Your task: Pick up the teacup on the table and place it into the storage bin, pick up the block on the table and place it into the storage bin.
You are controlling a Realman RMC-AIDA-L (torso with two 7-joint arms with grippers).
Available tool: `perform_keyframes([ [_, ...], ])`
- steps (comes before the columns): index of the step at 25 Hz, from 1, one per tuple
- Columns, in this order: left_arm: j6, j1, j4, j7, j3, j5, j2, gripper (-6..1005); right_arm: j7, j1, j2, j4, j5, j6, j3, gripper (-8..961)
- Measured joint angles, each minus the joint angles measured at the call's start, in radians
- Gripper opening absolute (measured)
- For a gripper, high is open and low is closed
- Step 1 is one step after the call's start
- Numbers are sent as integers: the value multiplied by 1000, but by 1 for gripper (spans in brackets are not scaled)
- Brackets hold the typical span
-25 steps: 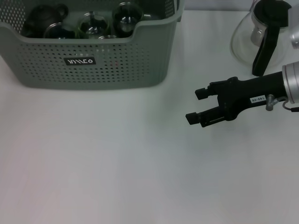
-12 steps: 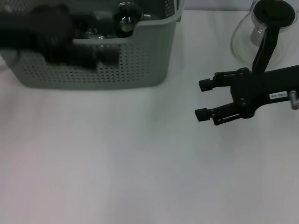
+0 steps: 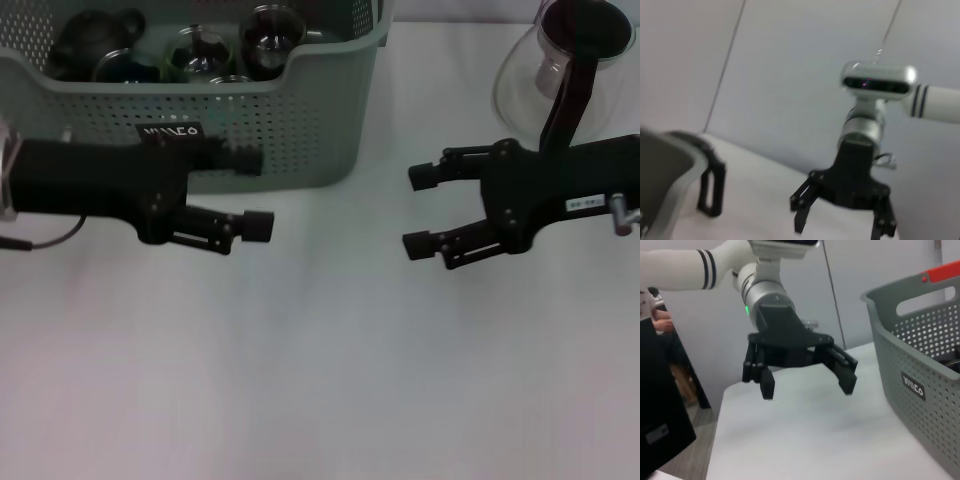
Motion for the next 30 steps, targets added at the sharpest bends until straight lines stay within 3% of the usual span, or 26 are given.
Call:
perform_keyframes([
  [7,-114,29,-23,20,1,68,7,951,-60,9,19,63,-2,126,-71,946],
  [13,-208,47,-26,39,7,92,-8,951,-102,9,38,85,-2,215,-114,946],
  [30,-277,46,-49,41,11,115,-21,952,-116,22,44,125,-2,324,-165,946],
])
